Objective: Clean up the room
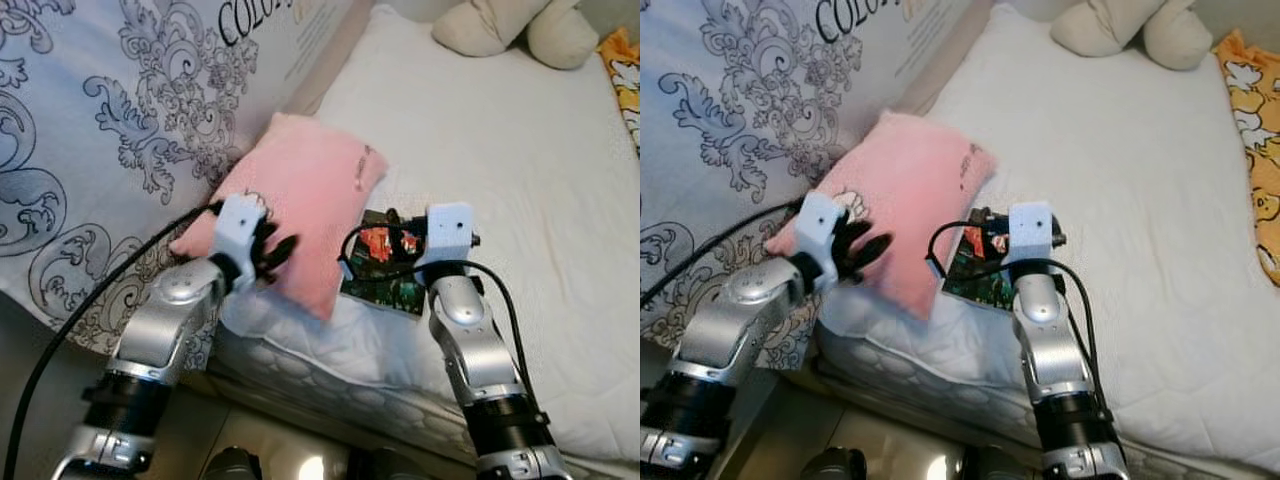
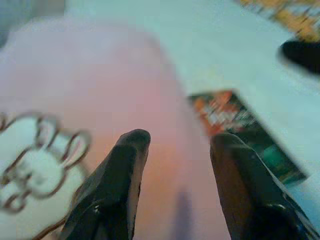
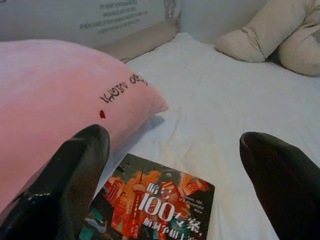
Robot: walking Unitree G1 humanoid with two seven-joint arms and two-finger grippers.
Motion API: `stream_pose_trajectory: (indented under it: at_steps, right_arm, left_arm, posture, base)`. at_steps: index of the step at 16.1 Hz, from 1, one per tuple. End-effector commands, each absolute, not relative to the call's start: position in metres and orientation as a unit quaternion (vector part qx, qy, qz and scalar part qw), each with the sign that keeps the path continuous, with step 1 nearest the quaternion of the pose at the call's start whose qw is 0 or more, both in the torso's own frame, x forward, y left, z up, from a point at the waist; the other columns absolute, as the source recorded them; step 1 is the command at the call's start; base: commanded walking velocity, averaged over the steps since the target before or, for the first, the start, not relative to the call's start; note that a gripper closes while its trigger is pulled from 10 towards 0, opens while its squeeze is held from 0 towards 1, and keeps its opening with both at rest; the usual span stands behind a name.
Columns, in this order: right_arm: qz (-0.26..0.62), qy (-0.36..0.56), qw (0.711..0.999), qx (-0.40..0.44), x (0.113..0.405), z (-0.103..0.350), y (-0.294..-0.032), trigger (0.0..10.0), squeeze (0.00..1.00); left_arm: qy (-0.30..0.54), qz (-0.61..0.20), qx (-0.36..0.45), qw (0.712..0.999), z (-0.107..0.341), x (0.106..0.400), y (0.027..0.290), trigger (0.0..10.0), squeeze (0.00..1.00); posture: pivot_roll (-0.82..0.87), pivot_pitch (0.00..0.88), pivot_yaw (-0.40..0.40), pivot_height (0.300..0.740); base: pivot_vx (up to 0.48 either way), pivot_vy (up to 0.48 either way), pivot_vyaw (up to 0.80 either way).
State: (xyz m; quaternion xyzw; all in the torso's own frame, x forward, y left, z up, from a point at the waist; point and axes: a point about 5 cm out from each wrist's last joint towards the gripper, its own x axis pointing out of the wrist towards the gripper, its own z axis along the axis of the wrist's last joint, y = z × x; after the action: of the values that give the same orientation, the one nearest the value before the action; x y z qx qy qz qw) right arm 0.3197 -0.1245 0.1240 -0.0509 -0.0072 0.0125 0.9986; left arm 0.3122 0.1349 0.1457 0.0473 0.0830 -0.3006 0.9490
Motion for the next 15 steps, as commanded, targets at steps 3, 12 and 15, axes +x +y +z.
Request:
stream_pose_trajectory:
  at_steps: [3,12,15]
  right_arm:
    - [0.014,-0.007,0.999,-0.047,0.324,0.125,-0.125,10.0,1.00]
    - [-0.038,0.013,0.999,-0.037,0.303,0.105,-0.167,10.0,1.00]
    - [-0.028,-0.004,0.999,-0.041,0.308,0.109,-0.161,10.0,1.00]
  left_arm:
    - [0.093,-0.331,0.019,0.939,0.152,0.301,0.119,10.0,0.00]
    - [0.040,0.015,0.111,0.993,0.140,0.299,0.221,10.0,1.00]
    - [0.028,-0.010,0.086,0.996,0.133,0.301,0.207,10.0,1.00]
  posture:
    - [-0.01,0.026,-0.038,0.736]
    - [-0.01,0.037,-0.035,0.736]
    - [-0.02,0.027,-0.030,0.736]
  base:
    - [0.000,0.000,0.00]
    - [0.000,0.000,0.00]
    - [0.000,-0.462,0.00]
